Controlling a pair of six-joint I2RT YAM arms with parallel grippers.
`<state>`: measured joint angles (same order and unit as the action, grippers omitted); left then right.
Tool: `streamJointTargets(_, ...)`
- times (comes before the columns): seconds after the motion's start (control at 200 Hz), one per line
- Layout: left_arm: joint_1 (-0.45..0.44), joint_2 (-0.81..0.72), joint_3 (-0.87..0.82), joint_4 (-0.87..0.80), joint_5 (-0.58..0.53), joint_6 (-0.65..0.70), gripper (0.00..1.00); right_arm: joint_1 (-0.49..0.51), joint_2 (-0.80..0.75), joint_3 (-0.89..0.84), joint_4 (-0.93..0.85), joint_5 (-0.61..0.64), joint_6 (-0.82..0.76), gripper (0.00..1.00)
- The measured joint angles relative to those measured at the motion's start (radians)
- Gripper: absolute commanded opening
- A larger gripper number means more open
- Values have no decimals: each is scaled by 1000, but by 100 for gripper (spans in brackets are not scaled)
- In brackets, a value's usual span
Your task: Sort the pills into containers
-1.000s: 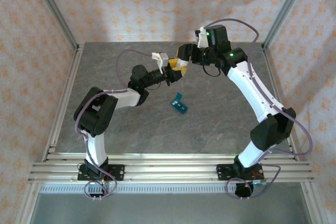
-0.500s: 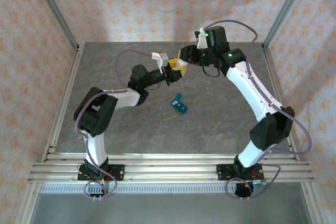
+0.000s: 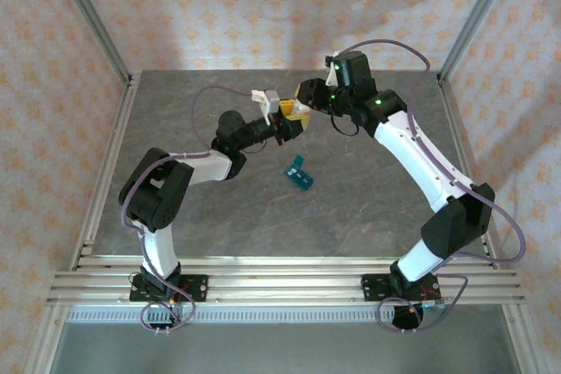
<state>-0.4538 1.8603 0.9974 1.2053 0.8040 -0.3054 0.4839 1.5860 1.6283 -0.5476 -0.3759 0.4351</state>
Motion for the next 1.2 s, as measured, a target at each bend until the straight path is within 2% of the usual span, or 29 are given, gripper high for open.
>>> streamJointTargets(0.385, 0, -175, -231, 24, -121, 27, 100, -56, -1, -13, -14, 97, 10, 22)
streamJointTargets(0.591, 0, -279, -362, 7, -229, 26, 100, -89, -8, -151, 19, 165, -32, 22)
streamJointTargets(0.696, 0, -336, -390, -52, -285, 26, 100, -89, -18, -248, 56, 201, -62, 21)
streamJointTargets(0.861, 0, -428, -369, -291, -365, 26, 100, -95, -22, -380, 140, 262, -98, 21)
streamJointTargets(1.036, 0, -465, -184, -724, -449, 59, 100, -99, -22, -486, 261, 322, -124, 20)
streamJointTargets(1.196, 0, -476, -97, -953, -492, 111, 100, -99, -20, -567, 375, 373, -138, 16)
